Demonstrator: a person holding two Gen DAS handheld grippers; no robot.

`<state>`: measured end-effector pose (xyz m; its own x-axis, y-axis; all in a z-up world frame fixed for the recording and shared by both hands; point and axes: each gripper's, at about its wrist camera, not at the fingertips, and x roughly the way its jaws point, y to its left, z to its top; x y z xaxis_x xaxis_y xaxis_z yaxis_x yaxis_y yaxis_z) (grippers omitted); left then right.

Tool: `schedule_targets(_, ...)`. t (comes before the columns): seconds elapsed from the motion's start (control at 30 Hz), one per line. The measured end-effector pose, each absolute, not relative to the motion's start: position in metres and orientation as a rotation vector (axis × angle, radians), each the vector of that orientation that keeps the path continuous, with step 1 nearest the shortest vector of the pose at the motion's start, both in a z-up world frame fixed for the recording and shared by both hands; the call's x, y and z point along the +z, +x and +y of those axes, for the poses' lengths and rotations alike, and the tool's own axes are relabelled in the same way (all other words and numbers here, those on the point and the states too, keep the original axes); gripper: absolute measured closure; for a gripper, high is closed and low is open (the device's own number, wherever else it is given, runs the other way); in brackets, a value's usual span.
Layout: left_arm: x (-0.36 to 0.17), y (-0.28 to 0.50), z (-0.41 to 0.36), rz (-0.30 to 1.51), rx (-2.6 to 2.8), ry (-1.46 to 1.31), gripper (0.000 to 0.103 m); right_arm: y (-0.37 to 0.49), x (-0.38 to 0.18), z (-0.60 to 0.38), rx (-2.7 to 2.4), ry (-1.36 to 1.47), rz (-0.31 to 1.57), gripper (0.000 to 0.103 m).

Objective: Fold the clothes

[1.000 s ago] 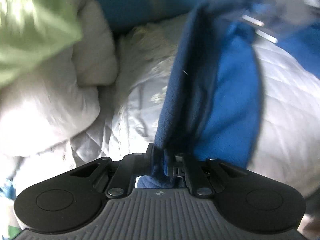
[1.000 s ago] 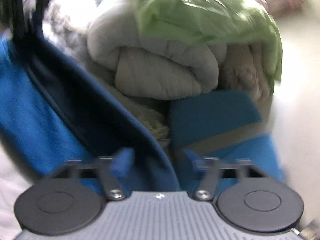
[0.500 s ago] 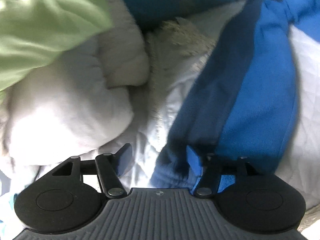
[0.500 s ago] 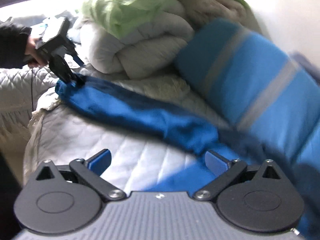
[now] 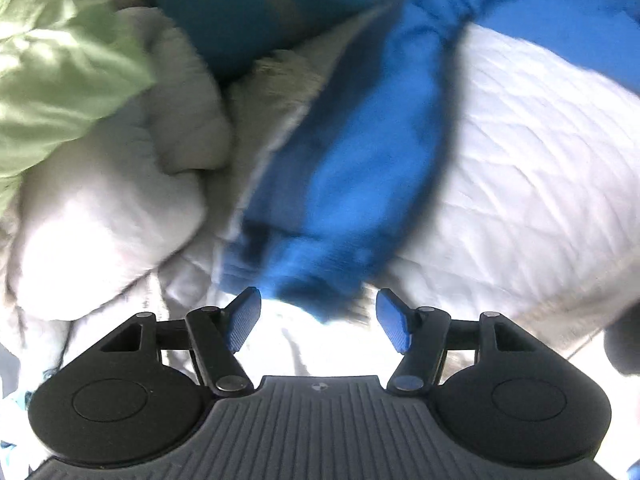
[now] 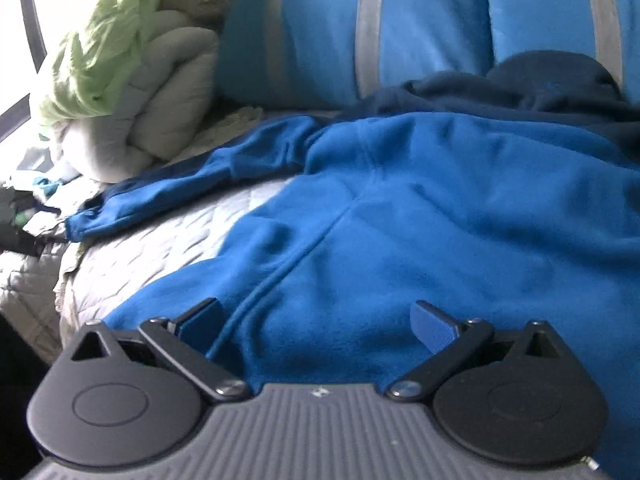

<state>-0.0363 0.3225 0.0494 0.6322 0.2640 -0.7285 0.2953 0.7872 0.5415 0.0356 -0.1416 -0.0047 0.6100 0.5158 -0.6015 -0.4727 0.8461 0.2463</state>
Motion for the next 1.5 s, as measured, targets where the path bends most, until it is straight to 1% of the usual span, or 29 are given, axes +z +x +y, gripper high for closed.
schedule_targets(0.2,0.027,-0.042,0.294,0.808,0.037,0.966,0.041,0.022,0.001,-0.131,0.623,-0.011,0.666,0.0)
schedule_targets(0.27,0.023,-0.038,0.291,0.819,0.018,0.997,0.043,0.016,0.002,-0.125,0.642,-0.059,0.648,0.0)
schedule_targets(0.4,0.009,-0.034,0.289,0.88,0.003,1.099,0.058,0.007,0.002,-0.114,0.669,-0.131,0.623,0.0)
schedule_targets(0.43,0.005,-0.033,0.29,0.892,0.008,1.12,0.073,0.006,0.002,-0.113,0.67,-0.141,0.619,0.0)
schedule_targets(0.47,0.004,-0.032,0.291,0.903,0.017,1.118,0.079,0.006,0.002,-0.112,0.67,-0.15,0.616,0.0)
schedule_targets(0.5,0.005,-0.032,0.291,0.915,0.014,1.091,0.082,0.005,0.002,-0.111,0.67,-0.157,0.613,0.0)
schedule_targets(0.57,0.005,-0.038,0.295,0.93,0.011,1.06,0.084,0.005,0.001,-0.112,0.666,-0.159,0.61,0.0)
schedule_targets(0.77,0.005,-0.051,0.297,0.879,0.026,1.152,0.083,0.009,-0.001,-0.114,0.651,-0.151,0.62,0.0)
schedule_targets(0.83,0.012,-0.051,0.298,0.858,0.044,1.113,0.078,0.009,-0.002,-0.114,0.65,-0.152,0.621,0.0)
schedule_targets(0.87,0.015,-0.05,0.299,0.849,0.051,1.086,0.073,0.009,-0.002,-0.114,0.651,-0.154,0.621,0.0)
schedule_targets(0.9,0.02,-0.05,0.302,0.846,0.06,1.046,0.07,0.008,-0.003,-0.113,0.652,-0.156,0.622,0.0)
schedule_targets(0.97,0.033,-0.048,0.311,0.845,0.089,0.902,0.054,0.008,-0.003,-0.113,0.65,-0.164,0.621,0.0)
schedule_targets(1.03,0.049,-0.049,0.324,0.843,0.106,0.7,0.047,0.008,-0.003,-0.112,0.649,-0.17,0.621,0.0)
schedule_targets(1.17,0.073,-0.056,0.367,0.836,0.133,0.181,0.046,0.009,-0.005,-0.11,0.632,-0.181,0.629,0.0)
schedule_targets(1.27,0.074,-0.074,0.399,0.78,0.131,-0.282,0.046,0.009,-0.008,-0.108,0.624,-0.193,0.636,0.0)
schedule_targets(1.33,0.061,-0.091,0.418,0.718,0.118,-0.609,0.046,0.009,-0.009,-0.107,0.623,-0.199,0.637,0.0)
schedule_targets(1.4,0.043,-0.098,0.436,0.647,0.091,-0.873,0.046,0.008,-0.01,-0.106,0.624,-0.209,0.635,0.0)
schedule_targets(1.43,0.032,-0.1,0.442,0.61,0.07,-0.979,0.046,0.007,-0.011,-0.106,0.624,-0.215,0.634,0.0)
schedule_targets(1.5,0.017,-0.101,0.447,0.566,0.065,-1.081,0.046,0.007,-0.012,-0.105,0.626,-0.222,0.633,0.0)
